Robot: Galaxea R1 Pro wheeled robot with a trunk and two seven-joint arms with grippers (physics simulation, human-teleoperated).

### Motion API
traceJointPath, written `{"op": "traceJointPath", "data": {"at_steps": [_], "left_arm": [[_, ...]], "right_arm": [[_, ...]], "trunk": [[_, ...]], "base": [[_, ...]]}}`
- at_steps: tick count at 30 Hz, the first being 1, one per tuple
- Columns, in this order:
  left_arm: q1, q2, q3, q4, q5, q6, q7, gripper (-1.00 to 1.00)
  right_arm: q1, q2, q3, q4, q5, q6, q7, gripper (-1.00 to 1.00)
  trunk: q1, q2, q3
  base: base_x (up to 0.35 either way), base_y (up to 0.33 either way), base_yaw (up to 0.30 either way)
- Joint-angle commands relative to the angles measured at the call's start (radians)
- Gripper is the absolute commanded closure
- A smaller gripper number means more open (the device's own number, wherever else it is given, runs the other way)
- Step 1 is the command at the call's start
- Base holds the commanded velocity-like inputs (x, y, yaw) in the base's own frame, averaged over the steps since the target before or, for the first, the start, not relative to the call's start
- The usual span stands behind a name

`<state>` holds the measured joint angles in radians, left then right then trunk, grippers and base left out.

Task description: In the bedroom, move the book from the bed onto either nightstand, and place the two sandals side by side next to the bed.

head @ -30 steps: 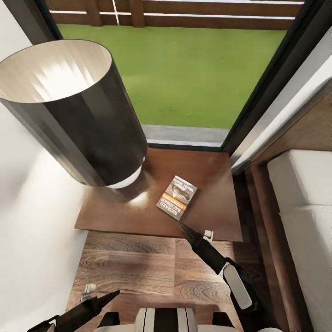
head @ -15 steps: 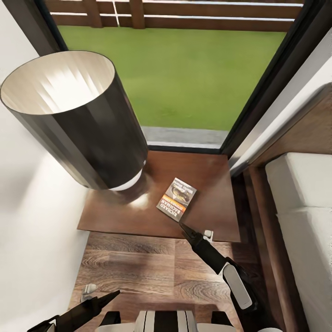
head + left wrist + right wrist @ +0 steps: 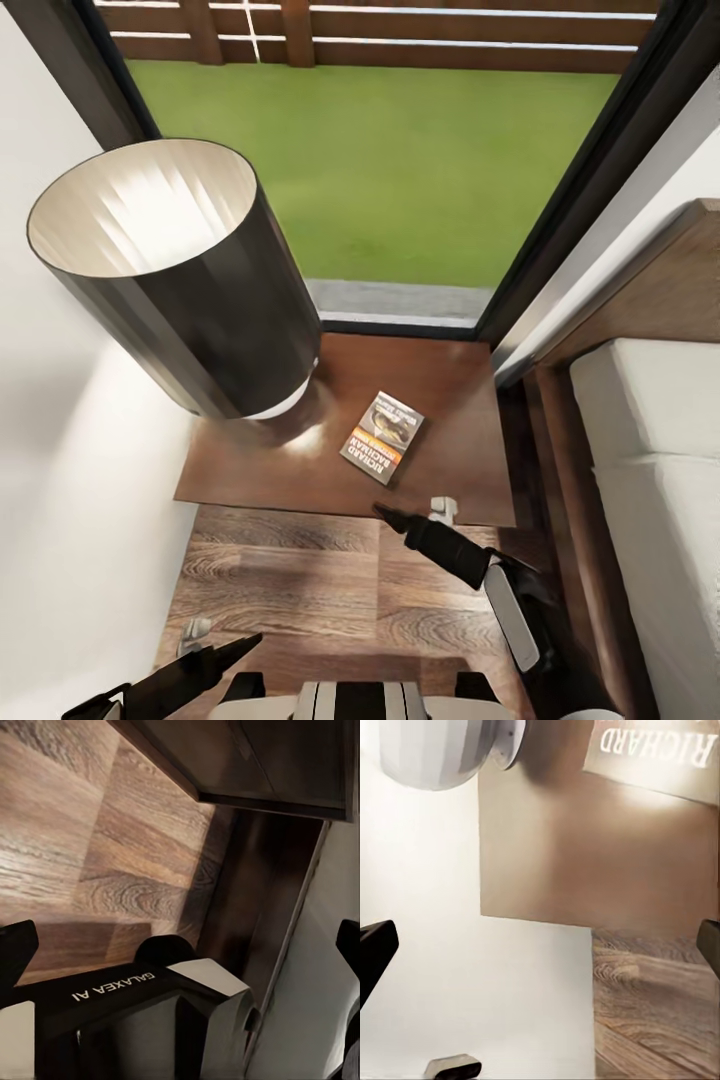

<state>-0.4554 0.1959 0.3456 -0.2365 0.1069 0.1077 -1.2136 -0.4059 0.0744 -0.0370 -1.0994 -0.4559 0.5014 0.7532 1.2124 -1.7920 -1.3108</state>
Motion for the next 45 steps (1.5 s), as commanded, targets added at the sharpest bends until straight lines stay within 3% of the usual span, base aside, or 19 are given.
{"op": "traceJointPath", "data": {"at_steps": [1, 4, 6, 7, 9, 10, 11, 12, 13, 14, 17, 19, 25, 42, 43, 45], "left_arm": [[0.0, 0.0, -0.003, 0.0, 0.007, 0.011, -0.002, -1.0], [0.0, 0.0, -0.004, 0.0, 0.007, 0.01, -0.002, -1.0], [0.0, 0.0, -0.005, 0.0, 0.007, 0.01, -0.001, -1.0], [0.0, 0.0, -0.005, 0.0, 0.007, 0.01, -0.001, -1.0], [0.0, 0.0, -0.005, 0.0, 0.007, 0.01, -0.001, -1.0], [0.0, 0.0, -0.006, 0.0, 0.007, 0.01, -0.001, -1.0], [0.0, 0.0, -0.007, 0.0, 0.007, 0.009, -0.001, -1.0], [0.0, 0.0, -0.008, 0.0, 0.007, 0.008, -0.001, -1.0], [0.0, 0.0, -0.012, 0.0, 0.007, 0.004, -0.001, -1.0], [0.0, 0.0, -0.015, 0.0, 0.007, 0.001, -0.001, -1.0], [0.0, 0.0, -0.038, 0.001, 0.007, -0.014, -0.002, -1.0], [0.0, 0.0, -0.046, 0.001, 0.008, -0.018, -0.002, -1.0], [0.0, 0.0, -0.05, 0.002, 0.008, -0.02, -0.001, -1.0], [0.0, 0.0, -0.051, 0.002, 0.008, -0.02, -0.001, -1.0], [0.0, 0.0, -0.051, 0.002, 0.008, -0.02, -0.001, -1.0], [0.0, 0.0, -0.051, 0.002, 0.008, -0.02, -0.001, -1.0]], "right_arm": [[0.001, 0.001, -0.003, -0.003, 0.008, 0.01, 0.003, -1.0], [0.005, -0.002, -0.003, -0.028, 0.023, 0.029, 0.007, -1.0], [0.008, -0.03, -0.004, -0.087, 0.029, 0.057, 0.009, -1.0], [0.009, -0.056, -0.004, -0.109, 0.03, 0.063, 0.01, -1.0], [0.012, -0.139, -0.004, -0.139, 0.03, 0.069, 0.01, -1.0], [0.013, -0.16, -0.004, -0.143, 0.029, 0.07, 0.01, -1.0], [0.014, -0.201, -0.004, -0.15, 0.029, 0.072, 0.011, -1.0], [0.014, -0.221, -0.004, -0.152, 0.028, 0.072, 0.012, -1.0], [0.015, -0.26, -0.004, -0.156, 0.027, 0.074, 0.012, -1.0], [0.015, -0.278, -0.004, -0.157, 0.026, 0.075, 0.013, -1.0], [0.017, -0.37, -0.004, -0.161, 0.009, 0.089, 0.014, -1.0], [0.017, -0.405, -0.004, -0.162, -0.004, 0.093, 0.015, -1.0], [0.018, -0.432, -0.004, -0.159, -0.014, 0.097, 0.015, -1.0], [0.036, -0.436, -0.005, -0.151, -0.006, 0.096, 0.014, -1.0], [0.075, -0.437, -0.005, -0.151, -0.005, 0.095, 0.015, -1.0], [0.09, -0.437, -0.005, -0.151, -0.005, 0.095, 0.015, -1.0]], "trunk": [[-0.004, 0.007, 0.003], [-0.015, 0.028, 0.012], [-0.023, 0.042, 0.018], [-0.027, 0.049, 0.022], [-0.035, 0.063, 0.028], [-0.038, 0.07, 0.031], [-0.042, 0.077, 0.034], [-0.046, 0.084, 0.037], [-0.05, 0.091, 0.04], [-0.054, 0.098, 0.044], [-0.065, 0.119, 0.053], [-0.073, 0.133, 0.059], [-0.096, 0.175, 0.078], [-0.161, 0.294, 0.131], [-0.165, 0.301, 0.134], [-0.173, 0.315, 0.141]], "base": [[0.0, 0.0, 0.0], [0.0, 0.0, 0.0], [0.0, 0.0, 0.0], [0.0, 0.0, 0.0], [0.0, 0.0, 0.0], [0.0, 0.0, 0.0], [0.0, 0.0, 0.0], [0.0, 0.0, 0.0], [0.0, 0.0, 0.0], [0.0, 0.0, 0.0], [0.0, 0.0, 0.0], [0.0, 0.0, 0.0], [0.0, 0.0, 0.0], [0.0, 0.0, 0.0], [0.0, 0.0, 0.0], [0.0, 0.0, 0.0]]}}
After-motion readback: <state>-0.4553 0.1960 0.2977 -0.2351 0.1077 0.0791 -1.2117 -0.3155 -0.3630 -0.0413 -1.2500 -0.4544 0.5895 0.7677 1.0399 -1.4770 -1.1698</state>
